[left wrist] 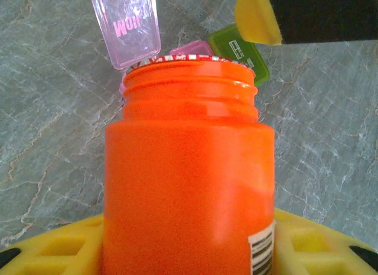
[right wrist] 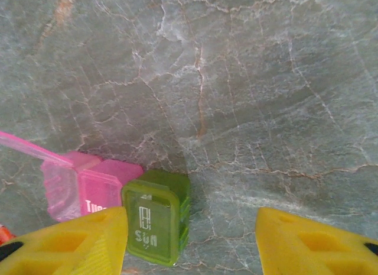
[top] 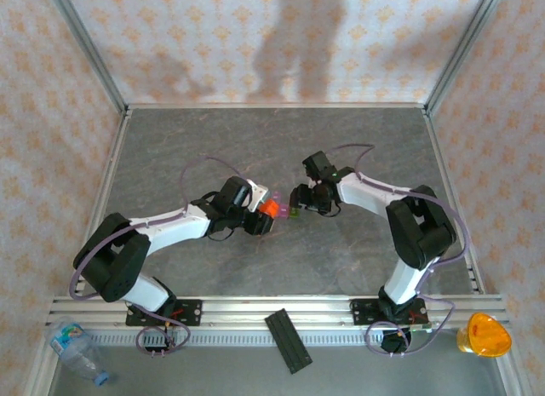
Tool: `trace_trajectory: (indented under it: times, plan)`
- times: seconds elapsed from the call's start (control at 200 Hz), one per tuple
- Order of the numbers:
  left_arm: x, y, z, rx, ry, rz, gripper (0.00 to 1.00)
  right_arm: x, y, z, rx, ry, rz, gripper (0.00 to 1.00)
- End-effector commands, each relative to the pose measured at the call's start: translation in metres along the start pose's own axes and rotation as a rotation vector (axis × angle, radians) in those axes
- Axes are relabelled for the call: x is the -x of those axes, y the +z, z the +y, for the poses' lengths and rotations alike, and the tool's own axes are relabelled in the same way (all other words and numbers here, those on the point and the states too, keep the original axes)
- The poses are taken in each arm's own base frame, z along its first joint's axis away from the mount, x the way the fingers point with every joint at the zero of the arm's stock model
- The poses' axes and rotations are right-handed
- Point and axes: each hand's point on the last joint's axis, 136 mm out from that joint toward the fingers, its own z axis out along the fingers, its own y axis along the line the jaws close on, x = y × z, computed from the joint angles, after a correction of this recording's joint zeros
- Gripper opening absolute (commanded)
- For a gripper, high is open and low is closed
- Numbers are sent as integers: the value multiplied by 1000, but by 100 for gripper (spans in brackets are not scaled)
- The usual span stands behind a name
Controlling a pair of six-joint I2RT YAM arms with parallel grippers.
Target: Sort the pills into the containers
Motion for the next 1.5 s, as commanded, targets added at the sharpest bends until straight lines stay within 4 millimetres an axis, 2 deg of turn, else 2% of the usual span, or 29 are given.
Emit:
trace_trajectory:
  times: [0.0, 0.325, 0.711, 1.296, 1.496]
  plan:
    - [5, -1, -7, -18, 6, 8, 0, 0, 3, 3, -2, -24, 4, 56]
    - [5, 2, -7, -22, 3, 14, 0, -1, 8, 5, -4, -29, 20, 52]
    - [4, 2, -2, 17, -9, 73, 0, -6, 17, -4, -32, -12, 37, 48]
    - [0, -11, -1, 78, 0, 269, 0, -11, 26, -14, -67, 9, 51, 46]
    - [0, -8, 1, 87, 11, 302, 0, -13, 30, -15, -71, 16, 60, 45]
